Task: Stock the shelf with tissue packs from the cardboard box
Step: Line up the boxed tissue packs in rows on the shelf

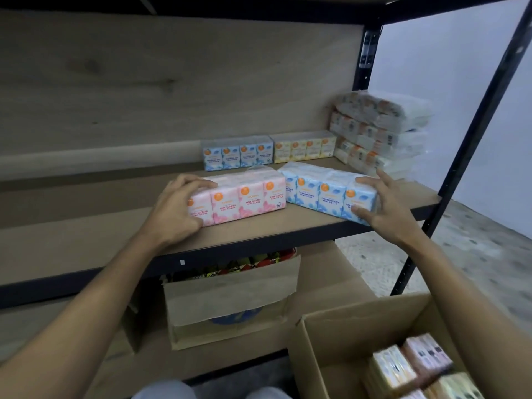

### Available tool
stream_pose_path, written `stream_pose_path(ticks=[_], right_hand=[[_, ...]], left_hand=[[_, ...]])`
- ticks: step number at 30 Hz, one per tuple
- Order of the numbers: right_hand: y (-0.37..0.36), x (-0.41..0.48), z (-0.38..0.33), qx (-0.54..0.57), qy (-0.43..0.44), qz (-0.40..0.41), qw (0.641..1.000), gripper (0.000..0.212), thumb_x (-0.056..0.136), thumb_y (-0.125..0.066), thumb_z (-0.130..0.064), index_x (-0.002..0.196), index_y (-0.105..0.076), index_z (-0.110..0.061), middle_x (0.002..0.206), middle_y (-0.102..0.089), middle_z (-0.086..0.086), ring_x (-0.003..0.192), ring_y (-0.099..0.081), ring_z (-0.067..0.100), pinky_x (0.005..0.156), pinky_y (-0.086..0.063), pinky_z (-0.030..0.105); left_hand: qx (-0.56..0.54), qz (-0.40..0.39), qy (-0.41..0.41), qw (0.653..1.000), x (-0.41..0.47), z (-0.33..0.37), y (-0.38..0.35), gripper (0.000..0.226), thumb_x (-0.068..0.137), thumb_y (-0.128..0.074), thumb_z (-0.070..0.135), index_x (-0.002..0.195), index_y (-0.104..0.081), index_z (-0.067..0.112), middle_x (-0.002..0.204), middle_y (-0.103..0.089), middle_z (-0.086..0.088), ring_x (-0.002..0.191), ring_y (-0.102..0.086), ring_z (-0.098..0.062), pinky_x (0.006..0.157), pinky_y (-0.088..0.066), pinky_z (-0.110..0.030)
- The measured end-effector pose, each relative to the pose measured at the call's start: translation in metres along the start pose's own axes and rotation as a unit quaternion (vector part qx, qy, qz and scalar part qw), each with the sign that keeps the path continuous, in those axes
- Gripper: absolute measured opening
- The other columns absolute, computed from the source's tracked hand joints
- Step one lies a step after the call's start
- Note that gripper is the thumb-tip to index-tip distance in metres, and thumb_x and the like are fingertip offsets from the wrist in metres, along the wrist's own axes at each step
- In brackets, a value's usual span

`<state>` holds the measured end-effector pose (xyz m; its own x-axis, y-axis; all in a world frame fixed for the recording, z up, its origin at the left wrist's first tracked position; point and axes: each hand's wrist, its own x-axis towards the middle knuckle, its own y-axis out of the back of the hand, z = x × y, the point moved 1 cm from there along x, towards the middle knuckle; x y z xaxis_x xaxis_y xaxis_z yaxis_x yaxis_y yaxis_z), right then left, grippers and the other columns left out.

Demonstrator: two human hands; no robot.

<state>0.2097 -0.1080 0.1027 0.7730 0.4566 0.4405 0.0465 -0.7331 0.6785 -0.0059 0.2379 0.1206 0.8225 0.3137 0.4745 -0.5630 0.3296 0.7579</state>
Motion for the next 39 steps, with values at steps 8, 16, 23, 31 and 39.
stream_pose_path(ticks=[8, 16, 23, 31, 39], right_hand=[[-0.005, 0.004, -0.056, -0.156, 0.088, 0.094, 0.979, 0.056, 0.080, -0.071, -0.043, 0.130, -0.053, -0.028, 0.154, -0.031, 0.005, 0.144, -0.023, 0.026, 0.114, -0.025, 0.053], [-0.047, 0.024, -0.066, -0.288, 0.056, 0.038, 0.955, 0.070, 0.084, -0.051, -0.067, 0.144, -0.037, -0.033, 0.157, -0.026, 0.003, 0.148, -0.012, 0.026, 0.113, -0.009, 0.064], [-0.056, 0.036, -0.052, -0.366, 0.033, 0.017, 0.930, 0.075, 0.087, -0.050, -0.063, 0.149, -0.025, -0.030, 0.157, -0.028, 0.004, 0.144, -0.024, 0.028, 0.114, -0.013, 0.055], [-0.047, 0.049, -0.027, -0.335, 0.111, 0.032, 0.935, 0.072, 0.081, -0.066, -0.054, 0.143, -0.039, -0.030, 0.149, -0.043, 0.001, 0.137, -0.037, 0.025, 0.111, -0.021, 0.050], [-0.038, 0.079, -0.004, -0.291, 0.120, -0.008, 0.949, 0.069, 0.082, -0.064, -0.054, 0.142, -0.036, -0.040, 0.152, -0.037, -0.011, 0.142, -0.021, 0.024, 0.111, -0.007, 0.054]], left_hand=[[0.042, 0.007, -0.018, 0.999, 0.003, 0.022, -0.001, 0.071, 0.067, -0.063, 0.046, 0.136, -0.049, 0.035, 0.144, -0.043, 0.007, 0.134, -0.036, -0.019, 0.114, -0.026, -0.046], [0.184, -0.010, -0.040, 0.982, 0.013, 0.019, -0.020, 0.069, 0.086, -0.049, 0.066, 0.146, -0.035, 0.035, 0.155, -0.034, 0.005, 0.144, -0.027, -0.018, 0.119, -0.012, -0.049], [0.237, 0.013, -0.056, 0.970, 0.015, 0.014, -0.026, 0.062, 0.088, -0.055, 0.056, 0.145, -0.038, 0.035, 0.149, -0.044, 0.004, 0.140, -0.037, -0.020, 0.115, -0.024, -0.044], [0.222, 0.025, -0.072, 0.972, 0.025, 0.000, -0.026, 0.062, 0.082, -0.049, 0.063, 0.138, -0.047, 0.037, 0.141, -0.054, 0.006, 0.132, -0.048, -0.018, 0.109, -0.033, -0.044], [0.225, 0.019, -0.070, 0.972, 0.042, -0.014, -0.030, 0.070, 0.078, -0.038, 0.074, 0.139, -0.045, 0.041, 0.142, -0.052, 0.010, 0.132, -0.047, -0.016, 0.106, -0.036, -0.042]])
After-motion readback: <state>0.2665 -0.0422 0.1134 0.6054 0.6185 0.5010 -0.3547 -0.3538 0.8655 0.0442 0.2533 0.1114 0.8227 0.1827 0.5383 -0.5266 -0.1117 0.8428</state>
